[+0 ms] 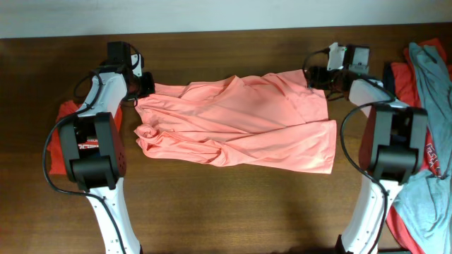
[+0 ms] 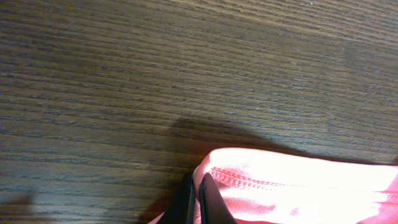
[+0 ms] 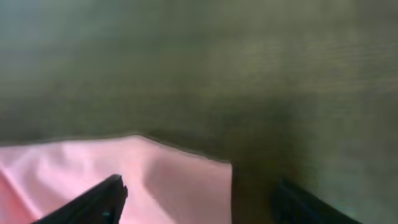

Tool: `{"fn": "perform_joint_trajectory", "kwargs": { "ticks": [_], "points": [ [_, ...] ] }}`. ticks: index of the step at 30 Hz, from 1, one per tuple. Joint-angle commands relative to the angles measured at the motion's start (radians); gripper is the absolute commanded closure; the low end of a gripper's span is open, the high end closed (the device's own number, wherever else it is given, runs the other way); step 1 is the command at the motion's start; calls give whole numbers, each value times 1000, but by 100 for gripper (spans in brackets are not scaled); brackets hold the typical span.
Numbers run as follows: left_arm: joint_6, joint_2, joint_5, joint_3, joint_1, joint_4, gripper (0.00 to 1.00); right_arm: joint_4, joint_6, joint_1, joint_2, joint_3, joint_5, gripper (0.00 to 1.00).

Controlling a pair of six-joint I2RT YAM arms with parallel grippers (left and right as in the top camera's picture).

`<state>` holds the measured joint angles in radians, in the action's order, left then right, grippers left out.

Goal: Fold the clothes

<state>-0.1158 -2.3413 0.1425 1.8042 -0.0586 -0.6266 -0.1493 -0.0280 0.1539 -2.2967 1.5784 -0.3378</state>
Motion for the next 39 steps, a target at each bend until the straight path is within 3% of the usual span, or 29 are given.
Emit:
{"fn": "perform_joint_trajectory", "kwargs": {
  "ticks": [1,4,6,7,9,11,13,21,33,39],
  "points": [
    [5,-22,7,-2,0,-16,99,13,15,-17,-63,11,-26,21],
    [5,-22,8,-2,0,-18,100,40,21,-34,-77,11,-26,22],
    [5,-22,7,-2,0,-18,100,42,21,-43,-78,11,-24,32],
    [5,-22,8,-2,0,-18,99,41,21,-47,-78,11,-25,41],
    [5,-22,7,-2,0,-18,99,32,22,-48,-78,11,-25,69],
    [5,-22,8,-2,0,-19,100,15,44,-46,-78,11,-18,86],
    [5,-22,8,-2,0,-22,99,-5,44,-39,-78,11,-17,96],
    [5,-14,8,6,-4,-45,99,-169,89,11,-64,82,-17,96],
    [-3,108,12,47,-11,-113,99,-650,88,45,-20,465,-10,96],
    [-3,155,11,47,-17,-198,100,-926,88,45,-20,571,64,96]
  ]
}}
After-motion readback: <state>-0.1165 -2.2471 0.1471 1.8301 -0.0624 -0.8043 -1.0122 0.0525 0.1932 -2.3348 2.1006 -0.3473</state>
